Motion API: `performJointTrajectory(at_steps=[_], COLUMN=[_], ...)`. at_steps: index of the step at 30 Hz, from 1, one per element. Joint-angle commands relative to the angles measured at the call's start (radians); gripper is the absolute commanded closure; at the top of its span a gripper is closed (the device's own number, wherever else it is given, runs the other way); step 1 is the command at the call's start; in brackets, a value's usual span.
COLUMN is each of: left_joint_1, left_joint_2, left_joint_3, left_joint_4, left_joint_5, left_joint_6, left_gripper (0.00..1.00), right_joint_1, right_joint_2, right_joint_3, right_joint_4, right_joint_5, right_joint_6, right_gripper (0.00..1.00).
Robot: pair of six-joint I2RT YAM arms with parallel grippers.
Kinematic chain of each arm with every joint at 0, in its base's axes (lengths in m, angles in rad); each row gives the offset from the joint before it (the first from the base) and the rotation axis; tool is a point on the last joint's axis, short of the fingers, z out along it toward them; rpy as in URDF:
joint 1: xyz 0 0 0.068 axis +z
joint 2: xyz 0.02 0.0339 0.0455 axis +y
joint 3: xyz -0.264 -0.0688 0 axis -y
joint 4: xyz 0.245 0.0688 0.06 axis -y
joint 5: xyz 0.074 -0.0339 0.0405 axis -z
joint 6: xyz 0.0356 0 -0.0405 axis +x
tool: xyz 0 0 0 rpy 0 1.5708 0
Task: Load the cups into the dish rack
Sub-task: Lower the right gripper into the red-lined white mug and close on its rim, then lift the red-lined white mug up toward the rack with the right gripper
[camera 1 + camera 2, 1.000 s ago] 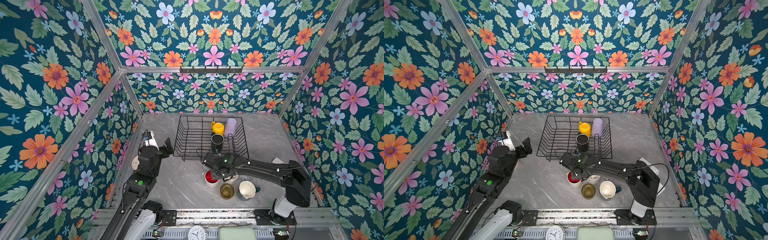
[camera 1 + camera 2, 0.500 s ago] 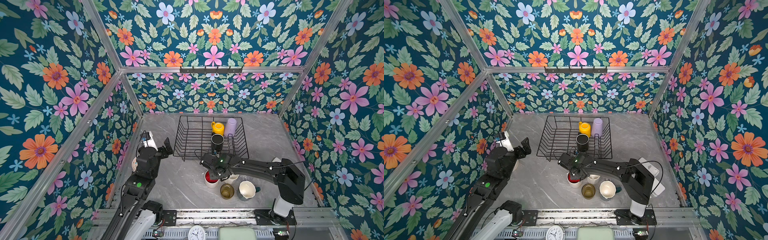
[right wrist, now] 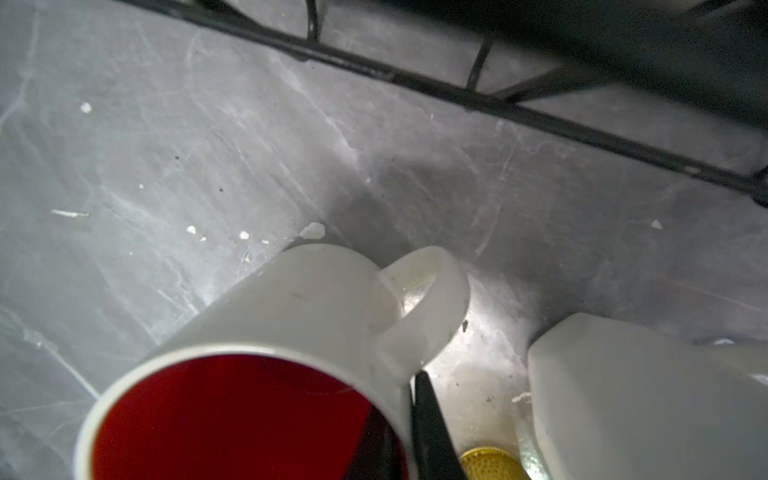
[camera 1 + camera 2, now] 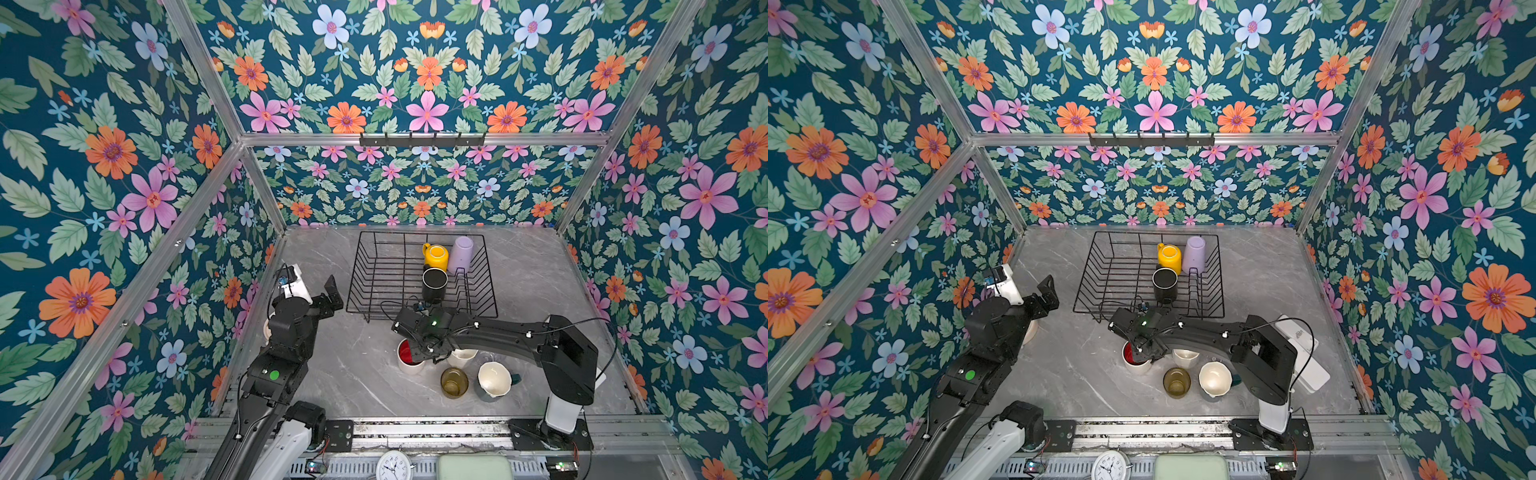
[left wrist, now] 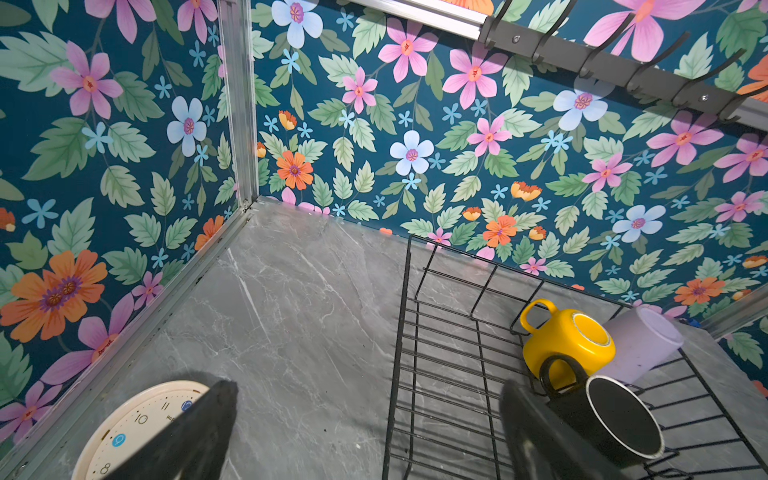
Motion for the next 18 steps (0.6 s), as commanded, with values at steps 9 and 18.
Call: performJointTrajectory(at_steps=[9,18], left_joint_1=[0.0,0.0], left_joint_2=[-0.014,-0.001], left_joint_3=[-0.001,0.001], left_joint_4=[-0.002,-0.005], left_joint_5=[-0.028,0.007], left_joint_6=[-0.008,-0.043], left_gripper=[0.0,0.0], right_joint_1=[0.032,0.034], right_joint_2=[-0.001,-0.176], right_joint_3=[0.046,-0.004], right_joint_4=[0.011,0.074], right_joint_5=[0.017,-0.037], right_joint_6=[-0.107,-0.184], right_gripper=[1.0,1.0])
